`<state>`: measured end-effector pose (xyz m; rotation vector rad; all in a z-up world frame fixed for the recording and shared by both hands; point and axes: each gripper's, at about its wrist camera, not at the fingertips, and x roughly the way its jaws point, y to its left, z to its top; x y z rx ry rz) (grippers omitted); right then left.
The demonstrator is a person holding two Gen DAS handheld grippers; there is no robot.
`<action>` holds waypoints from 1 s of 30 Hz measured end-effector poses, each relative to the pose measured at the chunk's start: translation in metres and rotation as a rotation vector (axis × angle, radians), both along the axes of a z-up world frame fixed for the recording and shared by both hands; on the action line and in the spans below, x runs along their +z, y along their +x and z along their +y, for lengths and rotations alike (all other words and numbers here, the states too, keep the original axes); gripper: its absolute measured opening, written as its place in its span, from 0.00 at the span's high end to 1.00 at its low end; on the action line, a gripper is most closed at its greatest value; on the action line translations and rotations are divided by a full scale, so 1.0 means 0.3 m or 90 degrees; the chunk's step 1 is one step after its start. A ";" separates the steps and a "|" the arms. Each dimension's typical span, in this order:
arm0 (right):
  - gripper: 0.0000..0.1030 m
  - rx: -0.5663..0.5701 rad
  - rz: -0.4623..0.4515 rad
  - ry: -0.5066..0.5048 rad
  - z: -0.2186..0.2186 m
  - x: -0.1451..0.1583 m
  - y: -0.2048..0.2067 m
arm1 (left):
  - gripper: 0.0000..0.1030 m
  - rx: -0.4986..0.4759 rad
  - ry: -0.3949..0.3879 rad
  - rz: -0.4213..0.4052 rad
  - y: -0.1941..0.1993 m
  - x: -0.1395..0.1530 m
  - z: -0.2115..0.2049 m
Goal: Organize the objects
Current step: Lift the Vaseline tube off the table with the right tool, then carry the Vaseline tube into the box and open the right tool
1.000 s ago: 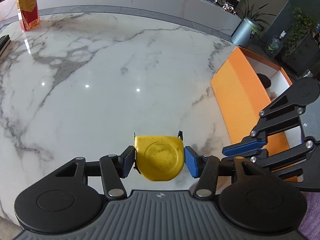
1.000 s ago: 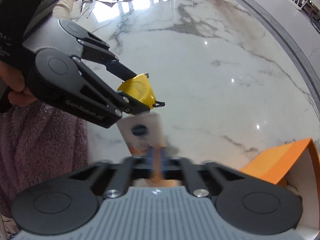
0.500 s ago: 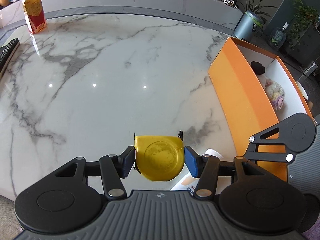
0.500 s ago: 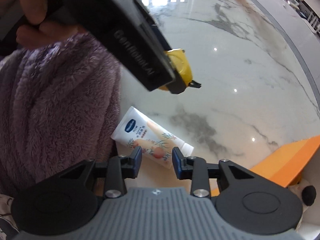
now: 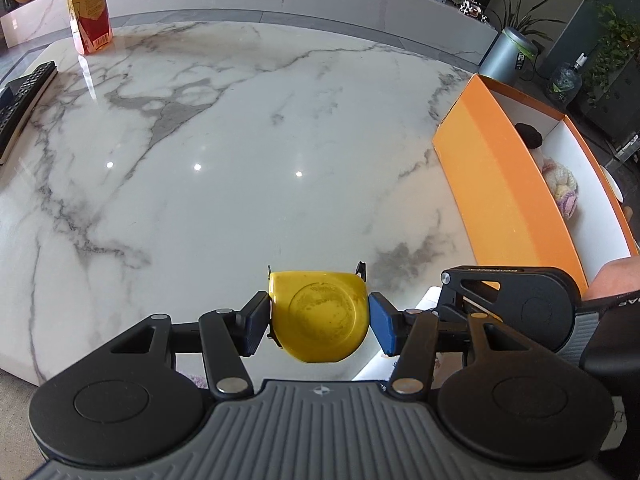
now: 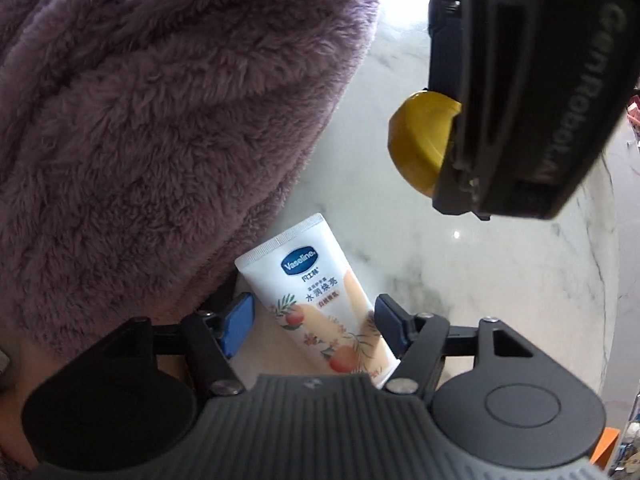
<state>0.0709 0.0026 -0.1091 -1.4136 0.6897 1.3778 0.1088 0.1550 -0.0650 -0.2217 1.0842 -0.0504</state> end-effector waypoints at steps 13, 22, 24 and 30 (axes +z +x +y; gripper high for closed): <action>0.79 -0.136 0.064 0.081 -0.044 0.127 0.066 | 0.40 0.013 -0.003 -0.012 -0.048 0.025 0.009; 0.79 -0.352 0.152 0.235 -0.199 0.301 0.158 | 0.40 0.009 -0.005 -0.042 -0.089 0.099 -0.037; 0.79 -0.415 0.172 0.286 -0.267 0.345 0.173 | 0.40 -0.004 -0.015 -0.057 -0.092 0.132 -0.064; 0.79 -0.581 0.178 0.401 -0.455 0.482 0.222 | 0.40 -0.073 -0.041 -0.110 -0.084 0.236 -0.199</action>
